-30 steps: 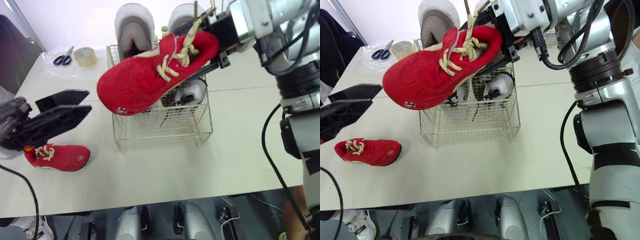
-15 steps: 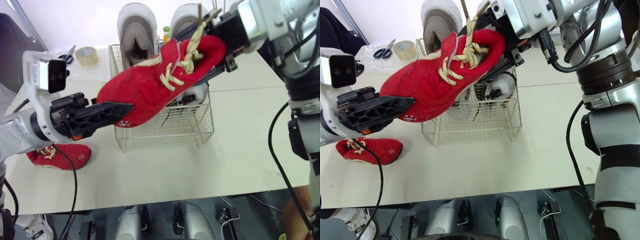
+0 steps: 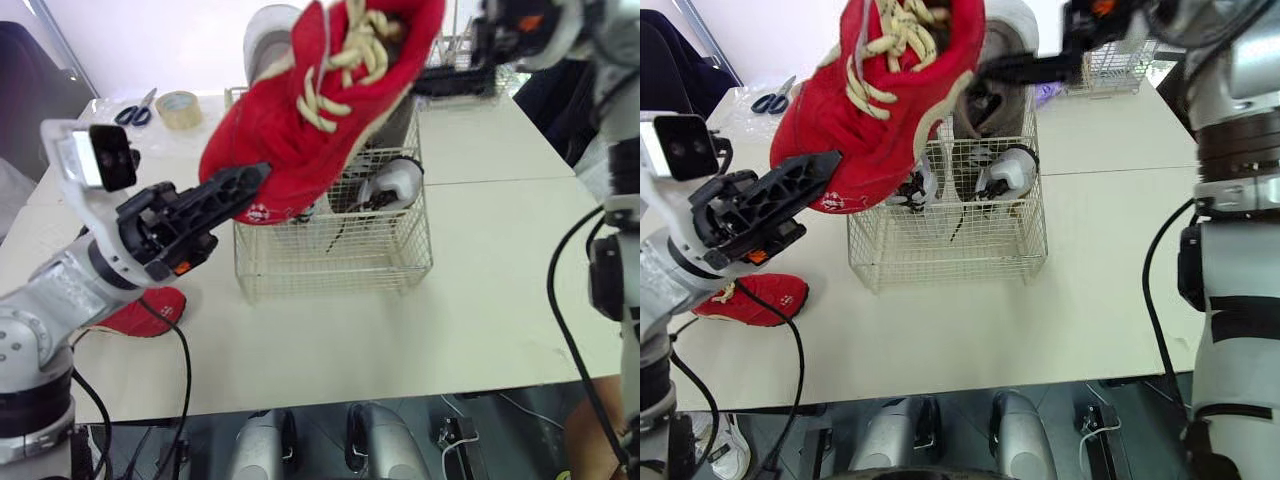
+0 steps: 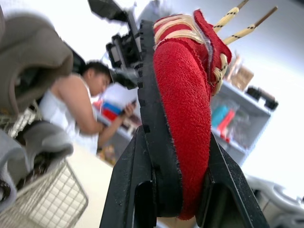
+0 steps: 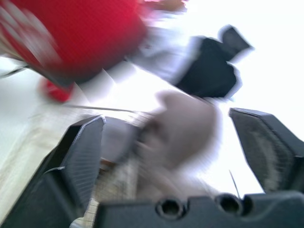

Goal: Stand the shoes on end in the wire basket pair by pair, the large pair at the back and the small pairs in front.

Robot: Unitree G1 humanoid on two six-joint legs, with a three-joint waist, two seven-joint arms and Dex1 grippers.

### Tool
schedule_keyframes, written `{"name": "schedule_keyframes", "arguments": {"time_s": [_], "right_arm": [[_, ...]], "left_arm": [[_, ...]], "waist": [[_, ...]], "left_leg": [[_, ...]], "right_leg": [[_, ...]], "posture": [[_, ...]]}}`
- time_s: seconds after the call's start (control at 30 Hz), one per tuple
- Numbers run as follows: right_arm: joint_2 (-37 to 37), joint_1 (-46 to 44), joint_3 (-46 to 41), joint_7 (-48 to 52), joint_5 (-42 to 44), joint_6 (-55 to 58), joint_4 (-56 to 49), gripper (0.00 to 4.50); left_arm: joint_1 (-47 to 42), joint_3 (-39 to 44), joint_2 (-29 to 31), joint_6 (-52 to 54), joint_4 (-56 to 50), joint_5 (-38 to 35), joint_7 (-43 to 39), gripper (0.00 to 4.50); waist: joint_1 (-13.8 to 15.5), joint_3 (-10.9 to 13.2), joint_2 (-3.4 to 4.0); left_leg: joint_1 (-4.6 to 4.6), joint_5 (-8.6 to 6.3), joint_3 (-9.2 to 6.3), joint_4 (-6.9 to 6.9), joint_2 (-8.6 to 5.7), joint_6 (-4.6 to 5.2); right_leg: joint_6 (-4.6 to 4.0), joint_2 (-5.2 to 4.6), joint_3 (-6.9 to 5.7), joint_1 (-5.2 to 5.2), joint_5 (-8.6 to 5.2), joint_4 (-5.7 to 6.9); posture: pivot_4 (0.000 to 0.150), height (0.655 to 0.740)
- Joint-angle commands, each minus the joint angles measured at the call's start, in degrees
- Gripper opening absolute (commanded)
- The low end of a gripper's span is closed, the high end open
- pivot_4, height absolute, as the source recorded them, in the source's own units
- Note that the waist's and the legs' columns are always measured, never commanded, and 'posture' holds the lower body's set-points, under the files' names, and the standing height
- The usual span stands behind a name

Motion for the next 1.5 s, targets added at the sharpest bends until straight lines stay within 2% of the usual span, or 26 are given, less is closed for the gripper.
{"name": "schedule_keyframes", "arguments": {"time_s": [0.03, 0.1, 0.23, 0.3, 0.43, 0.87, 0.97, 1.1, 1.17, 1.2, 1.33, 1.5], "right_arm": [[1.4, 9.3, -16.9, -13.1, 21.3, 23.4, -8.4, 4.48], [5.4, 15.8, -22.4, -21.9, 32.1, 32.2, -14.6, 4.48], [15.0, 24.4, -23.6, -37.0, 41.9, 37.8, -28.5, 4.48], [18.7, 26.5, -23.1, -42.1, 44.6, 38.6, -33.3, 4.48], [23.6, 26.2, -23.5, -49.6, 51.6, 38.8, -36.1, 4.48], [26.1, 23.9, -20.8, -53.5, 52.1, 36.5, -38.6, 4.48], [25.7, 24.3, -21.0, -53.1, 52.0, 36.1, -38.7, 3.64], [25.3, 24.4, -21.0, -51.7, 51.8, 36.2, -38.2, 1.64], [24.7, 24.4, -20.8, -50.8, 51.8, 36.6, -38.1, 0.83], [24.2, 24.3, -20.8, -50.2, 51.8, 36.9, -38.1, 0.62], [16.3, 22.5, -20.6, -41.7, 46.1, 37.8, -36.2, 0.62], [6.1, 18.1, -19.4, -28.3, 40.0, 38.7, -29.5, 0.57]], "left_arm": [[-0.3, -0.2, -4.1, -6.5, -6.8, -1.0, 4.0, 0.42], [-0.7, -1.3, -5.7, -8.3, -7.5, -1.0, 5.7, 0.42], [-1.9, -2.6, -7.7, -10.6, -6.4, 0.6, 6.6, 0.42], [-2.8, -3.4, -8.8, -11.3, -5.7, 1.9, 6.4, 0.42], [-4.1, -5.4, -9.7, -10.7, -3.8, 4.9, 4.9, 0.42], [-3.1, -9.2, -9.3, -7.9, -1.8, 9.7, 1.7, 0.42], [-2.8, -9.1, -9.4, -7.9, -2.0, 9.8, 1.6, 0.42], [-2.4, -8.6, -9.3, -7.8, -1.3, 10.0, 1.4, 0.42], [-2.2, -8.5, -9.0, -7.7, -1.3, 10.0, 1.3, 0.42], [-2.1, -8.3, -8.6, -7.5, -1.3, 10.3, 1.4, 0.42], [-0.9, -6.5, -3.7, -5.5, -2.3, 10.9, 2.2, 0.42], [3.3, -2.4, 5.9, -2.6, -5.2, 12.1, 3.1, 2.78]], "waist": [[0.0, 0.0, -0.1], [0.0, 0.0, -0.1], [-0.5, 0.0, 0.08], [-0.4, 0.0, 0.08], [0.4, 0.0, 0.02], [0.9, 0.0, 0.0], [1.0, 0.0, -0.01], [0.9, 0.0, -0.02], [0.9, 0.0, -0.02], [0.9, 0.0, -0.02], [1.0, 0.0, -0.02], [0.8, 0.0, -0.02]], "left_leg": [[0.0, 0.0, -0.09, 0.03, 0.02, 0.0], [0.09, 0.01, -0.09, 0.02, -0.01, 0.01], [0.37, 0.05, -0.06, -0.02, 0.02, -0.05], [0.46, 0.07, -0.09, -0.07, 0.08, -0.09], [0.4, 0.09, -0.15, -0.07, 0.05, -0.11], [0.38, 0.0, -0.08, -0.03, 0.04, 0.03], [0.37, -0.01, -0.08, -0.03, 0.04, 0.05], [0.37, -0.13, -0.08, -0.03, 0.04, 0.26], [0.37, -0.13, -0.08, -0.03, 0.05, 0.27], [0.37, -0.13, -0.08, -0.04, 0.05, 0.27], [0.36, -0.16, -0.08, -0.04, 0.04, 0.31], [0.22, -0.19, -0.08, -0.06, 0.05, 0.36]], "right_leg": [[0.0, -0.07, -0.05, 0.07, 0.0, -0.02], [-0.01, -0.14, -0.06, 0.14, 0.01, 0.03], [-0.02, -0.11, -0.06, 0.28, 0.01, 0.18], [-0.02, 0.15, -0.02, 0.31, 0.01, 0.21], [-0.02, 0.21, -0.05, 0.33, 0.01, 0.19], [0.0, 0.23, -0.03, 0.34, 0.01, 0.08], [0.0, 0.22, -0.03, 0.34, 0.01, 0.07], [0.0, 0.22, -0.04, 0.34, 0.01, 0.07], [0.0, 0.22, -0.04, 0.33, 0.01, 0.07], [0.0, 0.23, -0.04, 0.33, 0.01, 0.07], [-0.01, 0.22, -0.04, 0.32, 0.01, 0.05], [-0.01, 0.21, -0.03, 0.16, 0.01, 0.02]], "posture": [[0.15, 0.74], [0.15, 0.74], [0.15, 0.74], [0.15, 0.74], [0.15, 0.74], [0.15, 0.74], [0.15, 0.74], [0.15, 0.74], [0.15, 0.74], [0.15, 0.74], [0.15, 0.74], [0.15, 0.74]]}}
